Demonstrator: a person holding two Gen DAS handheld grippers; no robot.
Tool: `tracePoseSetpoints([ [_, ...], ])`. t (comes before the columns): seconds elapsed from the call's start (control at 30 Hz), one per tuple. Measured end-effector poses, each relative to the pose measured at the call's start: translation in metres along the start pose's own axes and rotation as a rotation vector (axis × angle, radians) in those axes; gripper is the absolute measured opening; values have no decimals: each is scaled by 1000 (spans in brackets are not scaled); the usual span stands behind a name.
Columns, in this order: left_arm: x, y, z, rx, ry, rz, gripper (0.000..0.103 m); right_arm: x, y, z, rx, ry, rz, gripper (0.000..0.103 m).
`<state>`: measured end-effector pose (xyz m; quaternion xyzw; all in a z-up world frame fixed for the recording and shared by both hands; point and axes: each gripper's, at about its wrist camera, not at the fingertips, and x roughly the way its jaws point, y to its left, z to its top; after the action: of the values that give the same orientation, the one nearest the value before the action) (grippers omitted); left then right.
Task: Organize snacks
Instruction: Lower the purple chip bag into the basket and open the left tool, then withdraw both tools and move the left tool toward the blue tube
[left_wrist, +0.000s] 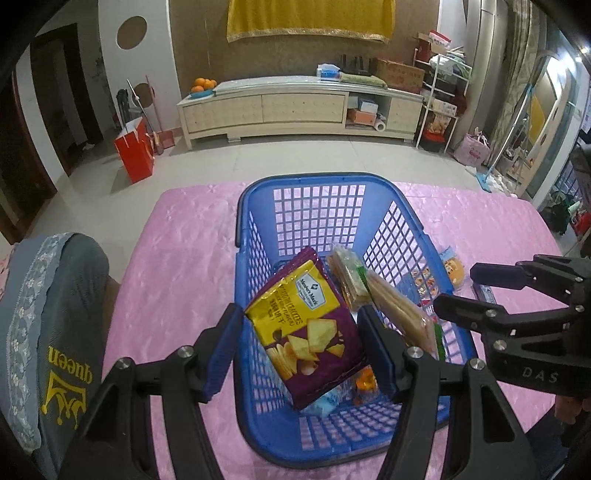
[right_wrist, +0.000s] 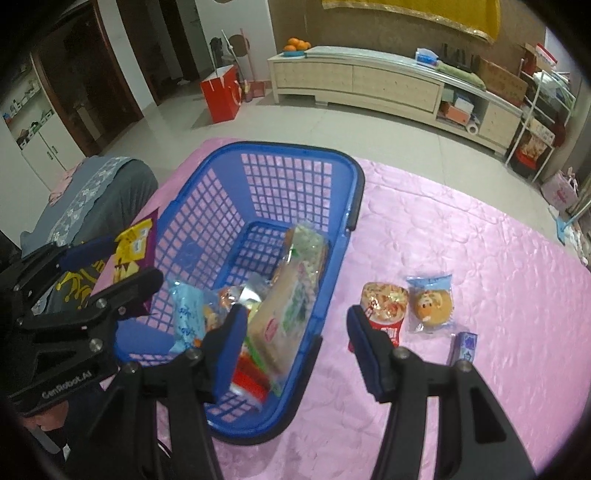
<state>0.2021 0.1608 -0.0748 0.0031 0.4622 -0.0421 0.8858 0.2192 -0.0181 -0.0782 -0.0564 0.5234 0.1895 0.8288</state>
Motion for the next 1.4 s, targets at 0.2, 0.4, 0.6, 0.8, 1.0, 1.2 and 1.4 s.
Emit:
tracePoseSetpoints([
  [0.2,13,3,14,10,-19,7,70,3,-11,4,25,-13,8,61],
  [0.4,12,4,11,17,-9,11,78,0,-19,4,36,-15,-3,61],
  [0.6,-5,-4,4,19,-13,5,78,-10,-18,4,43,-28,-2,61],
  [0.8,-30,-18,1,30,-42,-5,78,-31,-17,-3,47,-51,-3,61],
  [1.0,-51,-44,-2,59,-73,-21,78,-59,-29,-19,72,-81,-15,61],
  [1.2,-62,-75,-9,66,-93,-54,78,-82,-48,-38,103,-106,-43,61],
  [1.4,-61,-112,-19,106,-82,-82,78,-96,-76,-62,149,-110,-71,61],
])
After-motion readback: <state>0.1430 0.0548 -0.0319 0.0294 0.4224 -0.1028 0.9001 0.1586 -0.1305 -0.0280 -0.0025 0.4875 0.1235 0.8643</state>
